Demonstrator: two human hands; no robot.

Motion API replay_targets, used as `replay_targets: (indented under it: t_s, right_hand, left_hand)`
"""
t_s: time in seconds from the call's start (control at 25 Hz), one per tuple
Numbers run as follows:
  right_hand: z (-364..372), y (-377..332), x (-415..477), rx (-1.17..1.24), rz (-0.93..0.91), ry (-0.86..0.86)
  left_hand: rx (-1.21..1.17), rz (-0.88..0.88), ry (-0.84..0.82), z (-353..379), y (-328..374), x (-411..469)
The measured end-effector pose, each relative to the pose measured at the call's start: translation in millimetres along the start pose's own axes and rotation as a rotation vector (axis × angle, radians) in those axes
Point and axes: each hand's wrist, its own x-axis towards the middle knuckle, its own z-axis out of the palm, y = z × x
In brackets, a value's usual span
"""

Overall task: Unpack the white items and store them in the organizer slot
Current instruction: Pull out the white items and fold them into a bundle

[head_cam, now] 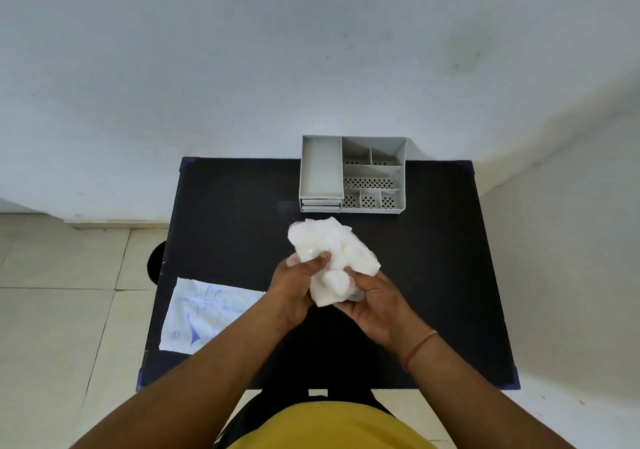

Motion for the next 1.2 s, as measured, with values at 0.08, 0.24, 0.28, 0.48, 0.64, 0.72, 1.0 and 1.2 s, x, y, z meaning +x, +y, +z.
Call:
replay_targets:
  t_s: [0.08,0.24,0.28,0.48,0.64,0.72,1.0,1.2]
  right_hand:
    - [1.6,4.0,6.3,-0.045,-0.071,0.095]
    - [-12.5,-10.9,12.3,0.031,-0.088,0.067]
    - [-15.5,-16.5,9.7,0.04,-0.057,0.026]
    - [-27.7,-22.3,-3.0,-0.285,0.004,-0.075]
    - [-25.9,-21.7,-6.7,-0.294,-0.049,0.029]
    - [-26.6,-19.5,-11.1,-0.327,-0.081,0.067]
    - [-23.0,-18.1,-23.1,-0.087,0.046,-0.019]
    - [-32.4,-14.9,-34.7,-0.079,0.157,0.086]
  left_hand:
    - [0.162,0.009,-0.123,-7.3,4.7,4.8]
    - [0.177,-0.108,-0.33,-26.7,30.7,20.7]
    - [0.107,-0.147,-0.355,-31.3,37.4,25.5]
    - [0.458,-0.096,-0.325,-34.3,60.0,39.3]
    - [0.478,-0.119,-0.275,-35.8,61.1,39.0]
    - [0.384,-0.307,-0.402,-40.2,62.6,35.2]
    - [0.403,-0.34,-0.409,-46.7,41.2,34.0]
    - [0.224,-0.559,-0.254,-49.6,24.5,34.7]
